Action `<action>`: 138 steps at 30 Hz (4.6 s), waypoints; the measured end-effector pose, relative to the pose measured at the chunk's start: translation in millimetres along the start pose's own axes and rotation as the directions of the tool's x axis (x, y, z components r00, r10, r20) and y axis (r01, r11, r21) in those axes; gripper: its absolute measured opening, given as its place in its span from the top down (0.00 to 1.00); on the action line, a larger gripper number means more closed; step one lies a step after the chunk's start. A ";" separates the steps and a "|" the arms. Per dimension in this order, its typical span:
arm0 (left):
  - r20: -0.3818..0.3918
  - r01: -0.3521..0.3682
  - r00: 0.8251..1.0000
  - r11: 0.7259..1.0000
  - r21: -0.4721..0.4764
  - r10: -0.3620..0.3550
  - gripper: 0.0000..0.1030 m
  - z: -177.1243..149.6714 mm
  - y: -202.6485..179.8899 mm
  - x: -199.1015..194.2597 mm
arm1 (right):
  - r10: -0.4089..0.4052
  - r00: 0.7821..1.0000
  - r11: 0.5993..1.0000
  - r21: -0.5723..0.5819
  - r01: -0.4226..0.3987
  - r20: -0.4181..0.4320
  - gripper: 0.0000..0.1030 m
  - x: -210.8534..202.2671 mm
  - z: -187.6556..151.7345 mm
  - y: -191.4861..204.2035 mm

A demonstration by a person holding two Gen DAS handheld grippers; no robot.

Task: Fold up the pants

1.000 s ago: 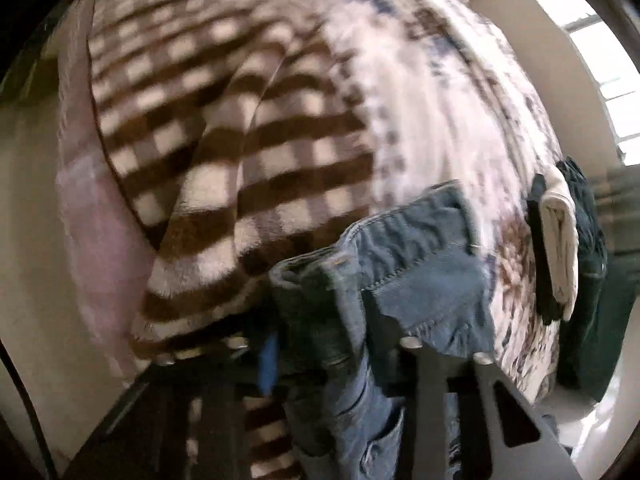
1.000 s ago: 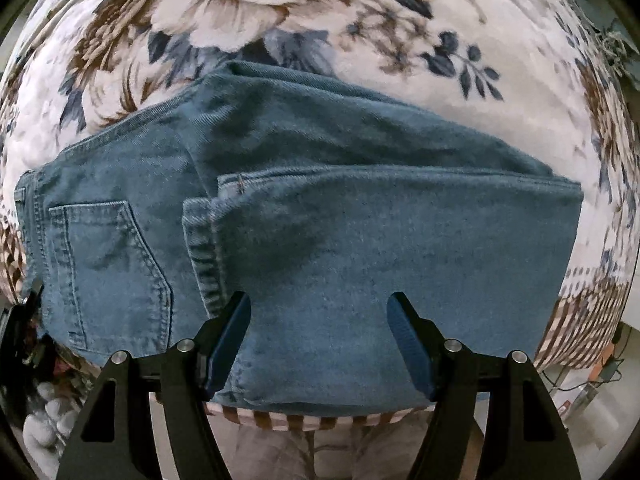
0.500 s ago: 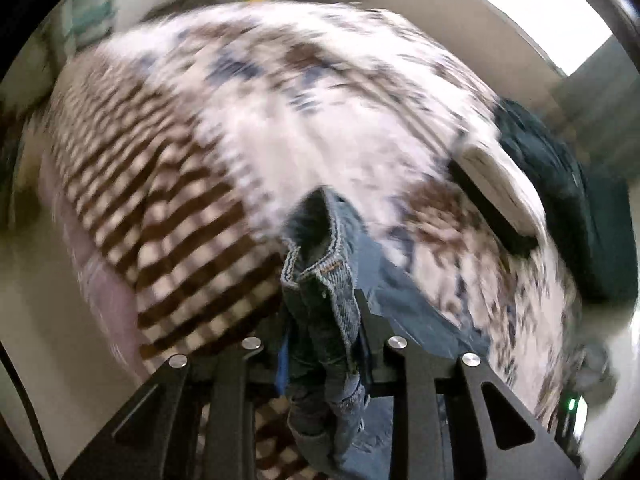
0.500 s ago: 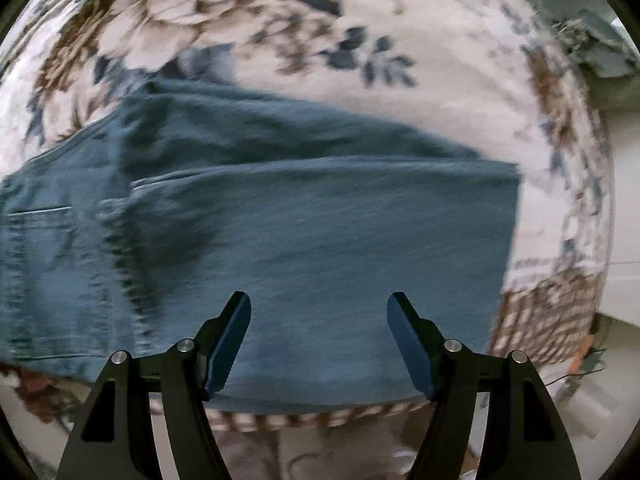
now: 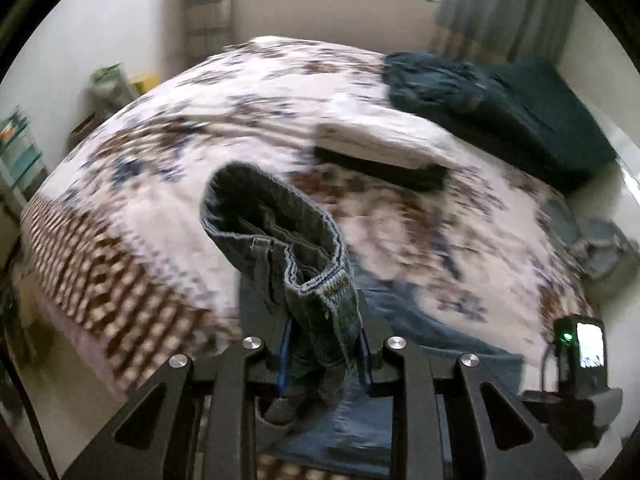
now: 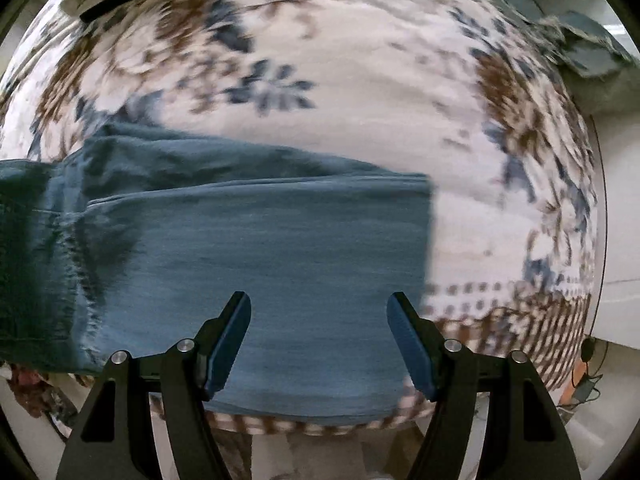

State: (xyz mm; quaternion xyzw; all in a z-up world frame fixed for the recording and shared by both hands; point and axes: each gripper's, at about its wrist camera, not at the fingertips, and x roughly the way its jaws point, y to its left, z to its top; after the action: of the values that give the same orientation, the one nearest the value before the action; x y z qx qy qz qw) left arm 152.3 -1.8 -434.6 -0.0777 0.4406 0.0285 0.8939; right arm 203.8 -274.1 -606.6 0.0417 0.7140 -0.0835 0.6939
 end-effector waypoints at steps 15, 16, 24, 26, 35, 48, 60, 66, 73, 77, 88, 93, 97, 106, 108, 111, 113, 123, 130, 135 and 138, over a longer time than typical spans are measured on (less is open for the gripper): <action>-0.151 0.052 0.988 0.909 0.413 0.012 0.79 -82.1 -198.7 37.8 | -0.156 0.985 0.958 0.233 0.168 -0.070 0.29 35.2 -56.3 -208.6; -0.157 0.052 0.987 0.898 0.437 0.019 0.79 -88.6 -206.9 41.8 | -0.158 0.984 0.953 0.250 0.174 -0.083 0.29 39.6 -60.7 -220.3; -0.196 0.086 0.980 0.809 0.582 0.037 0.79 -139.6 -262.3 61.6 | -0.152 0.976 0.922 0.333 0.196 -0.154 0.29 62.9 -84.4 -276.0; -0.215 0.092 0.975 0.796 0.599 0.049 0.78 -151.2 -268.9 68.0 | -0.146 0.976 0.921 0.339 0.193 -0.160 0.29 64.1 -85.1 -278.0; -0.395 0.239 0.918 0.840 0.487 -0.032 0.12 -142.9 -273.6 55.1 | 0.105 0.990 0.899 0.434 -0.055 -0.091 0.29 55.8 -81.8 -284.0; -0.317 -0.137 0.924 0.959 0.248 0.214 0.10 -54.9 -90.9 78.9 | 0.582 0.809 0.781 0.219 -0.585 0.085 0.29 20.4 7.4 -157.7; -0.376 -0.127 0.913 0.986 0.111 0.160 0.10 -42.3 -56.8 108.1 | 0.524 0.852 0.847 0.105 -0.521 -0.003 0.92 23.7 21.7 -98.9; -0.363 -0.037 0.930 0.998 0.043 0.050 0.10 -30.3 -48.2 106.0 | 0.506 0.861 0.824 0.266 -0.500 0.049 0.94 -9.3 -16.6 -163.6; -0.433 0.034 0.901 0.999 0.004 -0.029 0.10 -19.9 -39.8 145.9 | 0.599 0.798 0.770 0.317 -0.554 -0.061 0.77 29.1 -22.6 -169.6; -0.461 0.061 0.887 0.997 0.044 -0.033 0.10 -18.6 -46.9 173.1 | 0.571 0.821 0.791 0.280 -0.544 -0.017 0.28 26.5 -19.8 -171.2; -0.533 0.141 0.839 0.990 0.016 -0.110 0.06 -15.3 -49.6 206.2 | 0.542 0.838 0.808 0.308 -0.502 -0.057 0.82 48.9 -40.7 -155.8; -0.547 0.195 0.823 0.980 0.027 -0.149 0.06 -11.6 -54.0 199.1 | 0.510 0.860 0.802 0.382 -0.460 -0.035 0.83 12.8 -69.1 -179.3; -0.557 0.203 0.816 0.979 0.022 -0.156 0.06 -10.7 -65.1 209.7 | 0.561 0.817 0.781 0.412 -0.470 -0.131 0.71 48.1 -74.7 -184.1; -0.527 0.272 0.786 0.946 -0.176 -0.324 0.84 -1.4 -54.5 249.8 | 0.519 0.853 0.793 0.403 -0.457 -0.052 0.40 57.7 -34.6 -191.6; -0.524 0.257 0.764 0.922 -0.290 -0.378 0.86 -2.5 -37.1 262.1 | 0.533 0.845 0.780 0.415 -0.468 -0.050 0.40 66.9 -28.9 -193.4; -0.512 0.228 0.734 0.872 -0.433 -0.446 0.85 -6.8 -14.5 275.8 | 0.524 0.850 0.778 0.440 -0.449 -0.058 0.40 81.4 -21.0 -189.6; -0.530 0.242 0.736 0.894 -0.376 -0.422 0.84 -1.5 -21.0 271.9 | 0.518 0.853 0.785 0.432 -0.444 -0.064 0.40 76.9 -18.7 -192.1; -0.476 0.248 0.838 0.963 -0.100 -0.266 0.00 18.3 -48.3 227.4 | 0.546 0.838 0.759 0.414 -0.503 0.017 0.40 77.4 0.0 -192.8; -0.474 0.201 0.853 0.976 -0.089 -0.219 0.01 11.6 -34.9 222.2 | 0.454 0.882 0.839 0.273 -0.471 0.127 0.78 41.3 9.9 -170.2; -0.419 0.241 0.865 0.961 -0.134 -0.275 0.00 10.4 -24.3 205.9 | 0.449 0.884 0.814 0.351 -0.464 0.128 0.74 47.9 11.9 -187.7; -0.445 0.303 0.817 0.930 -0.209 -0.366 0.00 2.2 -21.0 198.6 | 0.530 0.847 0.773 0.386 -0.504 0.046 0.39 67.1 8.3 -190.9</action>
State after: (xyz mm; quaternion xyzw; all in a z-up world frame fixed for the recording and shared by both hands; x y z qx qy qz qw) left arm 277.7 -25.6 -588.2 -0.2162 0.6235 -0.1207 0.7416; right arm 176.2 -467.0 -662.1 0.3737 0.6667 -0.0262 0.6443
